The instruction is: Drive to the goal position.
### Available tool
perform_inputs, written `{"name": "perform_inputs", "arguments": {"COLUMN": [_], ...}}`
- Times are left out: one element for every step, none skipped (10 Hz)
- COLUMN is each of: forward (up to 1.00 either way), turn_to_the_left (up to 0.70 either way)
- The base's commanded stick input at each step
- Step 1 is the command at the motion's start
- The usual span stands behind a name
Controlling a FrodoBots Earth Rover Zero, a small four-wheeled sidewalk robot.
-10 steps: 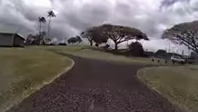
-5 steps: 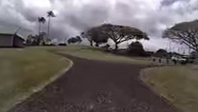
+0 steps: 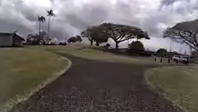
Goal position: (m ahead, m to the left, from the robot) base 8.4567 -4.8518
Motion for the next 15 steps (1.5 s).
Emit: {"name": "perform_inputs", "arguments": {"forward": [0.7,0.7,0.7,0.7,0.7,0.7,0.7,0.7,0.7,0.7,0.7,0.7,0.7,0.7,0.7], "turn_to_the_left": [-0.35,-0.35,-0.35,-0.33,-0.23,-0.03,0.0,0.0,0.0,0.0,0.0,0.0,0.0,0.0,0.0]}}
